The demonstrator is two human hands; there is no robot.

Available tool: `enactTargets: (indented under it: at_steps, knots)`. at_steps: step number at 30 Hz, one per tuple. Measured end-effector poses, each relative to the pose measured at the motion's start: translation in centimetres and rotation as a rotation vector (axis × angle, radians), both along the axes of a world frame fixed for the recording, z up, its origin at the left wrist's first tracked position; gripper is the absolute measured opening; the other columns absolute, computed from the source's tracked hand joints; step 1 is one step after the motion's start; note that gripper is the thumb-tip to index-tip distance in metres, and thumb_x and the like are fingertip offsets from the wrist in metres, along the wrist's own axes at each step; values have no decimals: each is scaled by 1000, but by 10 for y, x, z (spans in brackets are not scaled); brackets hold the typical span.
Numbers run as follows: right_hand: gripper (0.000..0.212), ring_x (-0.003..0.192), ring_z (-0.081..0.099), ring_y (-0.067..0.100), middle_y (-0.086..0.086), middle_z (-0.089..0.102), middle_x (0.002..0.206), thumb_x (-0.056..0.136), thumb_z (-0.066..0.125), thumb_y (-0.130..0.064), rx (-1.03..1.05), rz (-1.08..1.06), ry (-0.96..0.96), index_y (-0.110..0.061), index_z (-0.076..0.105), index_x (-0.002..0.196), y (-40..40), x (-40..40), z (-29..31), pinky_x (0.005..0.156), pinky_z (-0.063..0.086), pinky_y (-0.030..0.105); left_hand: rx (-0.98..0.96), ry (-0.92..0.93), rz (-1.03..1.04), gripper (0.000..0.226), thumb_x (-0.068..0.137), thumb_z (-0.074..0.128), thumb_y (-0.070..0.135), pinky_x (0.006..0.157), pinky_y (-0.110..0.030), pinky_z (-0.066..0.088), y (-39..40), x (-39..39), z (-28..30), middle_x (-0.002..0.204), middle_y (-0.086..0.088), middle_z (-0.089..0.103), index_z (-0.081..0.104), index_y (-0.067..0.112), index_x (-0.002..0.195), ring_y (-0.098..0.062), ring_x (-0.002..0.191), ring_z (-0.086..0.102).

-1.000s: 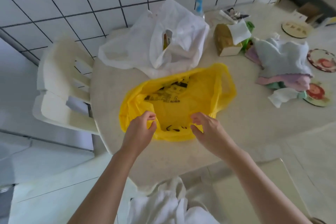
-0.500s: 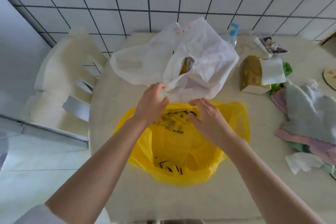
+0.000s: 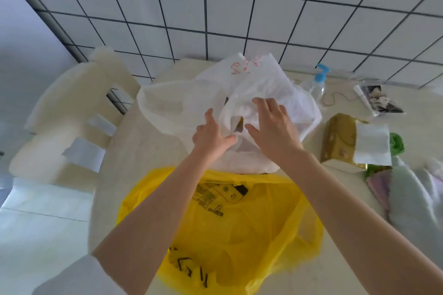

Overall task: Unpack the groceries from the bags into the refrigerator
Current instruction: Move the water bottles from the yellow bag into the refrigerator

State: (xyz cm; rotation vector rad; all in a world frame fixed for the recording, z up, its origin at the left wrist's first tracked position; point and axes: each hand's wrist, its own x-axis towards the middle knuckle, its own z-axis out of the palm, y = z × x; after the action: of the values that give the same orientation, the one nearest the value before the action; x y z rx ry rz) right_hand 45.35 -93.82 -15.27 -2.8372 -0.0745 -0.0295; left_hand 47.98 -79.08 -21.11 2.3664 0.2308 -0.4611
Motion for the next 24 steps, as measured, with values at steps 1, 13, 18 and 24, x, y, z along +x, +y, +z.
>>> enactTargets:
  at_steps: [1, 13, 18, 24]
  knots:
    - [60, 116, 44, 30, 8, 40, 135, 88, 63, -37, -59, -2, 5, -16, 36, 137, 1, 5, -1, 85, 49, 39, -16, -10, 10, 86, 81, 71, 37, 96, -47, 47, -1, 0, 0, 118, -11, 58, 17, 22, 147, -31, 111, 58]
    - [14, 86, 58, 28, 7, 59, 105, 88, 52, -2, 246, 15, -449, -6, 62, 97, -40, 47, 26, 65, 52, 43, -649, 17, 87, 22, 77, 67, 12, 77, -48, 59, -3, 7, 83, 89, -9, 73, 70, 17, 98, -30, 84, 71]
    - [13, 81, 59, 13, -1, 60, 98, 90, 57, -1, 310, -133, -480, -9, 64, 97, -98, 25, 38, 74, 54, 30, -971, -130, 112, 43, 82, 58, -10, 73, -39, 61, -60, 5, 121, 102, -7, 70, 61, 15, 118, -26, 83, 73]
    - [47, 89, 65, 13, -9, 67, 90, 85, 49, 6, 388, -385, -62, -38, 61, 73, -154, 10, 49, 90, 53, 38, -485, -489, -410, 44, 91, 48, -2, 98, -27, 46, -122, -34, 83, 122, -11, 65, 55, 8, 134, -18, 108, 61]
